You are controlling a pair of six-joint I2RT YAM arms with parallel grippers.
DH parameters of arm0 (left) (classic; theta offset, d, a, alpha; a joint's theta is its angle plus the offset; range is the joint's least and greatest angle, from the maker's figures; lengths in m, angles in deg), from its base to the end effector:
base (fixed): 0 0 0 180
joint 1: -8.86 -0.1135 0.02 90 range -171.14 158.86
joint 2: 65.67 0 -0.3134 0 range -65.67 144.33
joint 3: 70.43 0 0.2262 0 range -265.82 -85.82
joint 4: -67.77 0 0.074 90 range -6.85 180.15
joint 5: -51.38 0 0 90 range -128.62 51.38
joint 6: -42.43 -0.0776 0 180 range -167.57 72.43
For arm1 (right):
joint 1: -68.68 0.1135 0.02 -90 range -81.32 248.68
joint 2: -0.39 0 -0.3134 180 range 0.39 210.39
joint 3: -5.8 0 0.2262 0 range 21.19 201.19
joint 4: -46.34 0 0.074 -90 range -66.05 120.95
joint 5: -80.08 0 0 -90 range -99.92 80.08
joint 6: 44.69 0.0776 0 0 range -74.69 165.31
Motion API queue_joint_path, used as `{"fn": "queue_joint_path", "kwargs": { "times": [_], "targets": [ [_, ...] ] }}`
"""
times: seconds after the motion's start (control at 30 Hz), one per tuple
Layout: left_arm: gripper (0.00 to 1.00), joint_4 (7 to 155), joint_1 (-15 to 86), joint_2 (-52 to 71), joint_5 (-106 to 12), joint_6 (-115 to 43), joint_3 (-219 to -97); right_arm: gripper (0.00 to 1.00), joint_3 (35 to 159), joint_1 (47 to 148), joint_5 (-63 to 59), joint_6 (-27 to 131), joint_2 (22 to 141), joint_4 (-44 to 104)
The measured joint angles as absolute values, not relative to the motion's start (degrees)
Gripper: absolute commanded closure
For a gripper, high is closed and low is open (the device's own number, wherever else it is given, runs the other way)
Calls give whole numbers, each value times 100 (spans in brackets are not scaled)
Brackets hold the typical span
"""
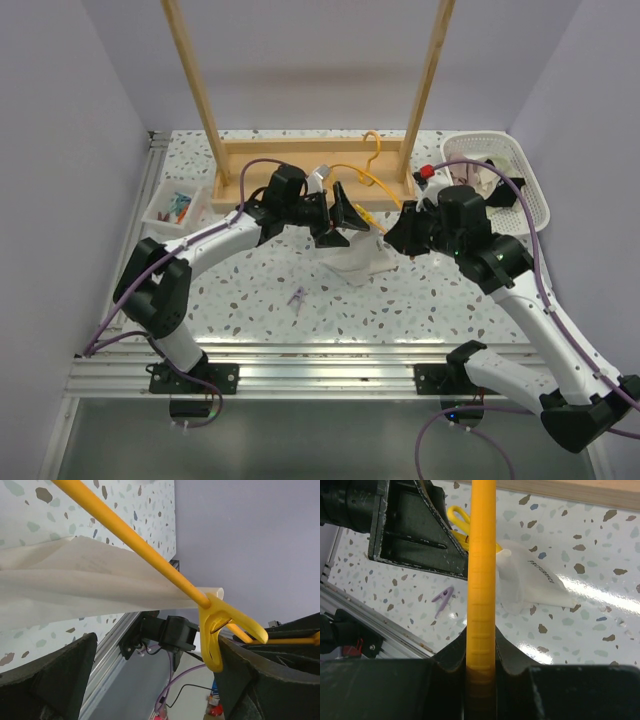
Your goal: Remove the underwear clipped to the hanger
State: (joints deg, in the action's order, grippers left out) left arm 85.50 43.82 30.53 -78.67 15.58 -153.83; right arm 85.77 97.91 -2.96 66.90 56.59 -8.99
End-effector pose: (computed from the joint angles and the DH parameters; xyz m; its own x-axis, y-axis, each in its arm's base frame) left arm 0.2905 -0.2640 0.3072 -0.9846 -0.1449 -0.0974 0.0318 0.3996 -0.9161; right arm 0.1537 0.0968 0.3861 -0.6362 0.0625 -0.7690 -0.3664 0.8526 0.3725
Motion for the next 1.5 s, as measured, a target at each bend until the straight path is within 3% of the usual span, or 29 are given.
{"fn": "queue_joint_path", "kwargs": {
  "times": [0.5,0.67,1.0,1.5],
  "targets": [
    [13,7267,4387,2351,-8083,2321,-14030,100,8579,9791,-475,6690,5657,-899],
    [3,6719,4373,2279,-8125,2782,-13697,100,8579,9794,-456,6690,5657,-897],
    [1,7774,4266,2725,-7699,2067,-16019,100,8579,9791,-416,6687,5657,-904],
    [8,8653,4161,3422,-7563,1720,-16093,100,8579,9794,-386,6666,5655,-989]
  ]
}}
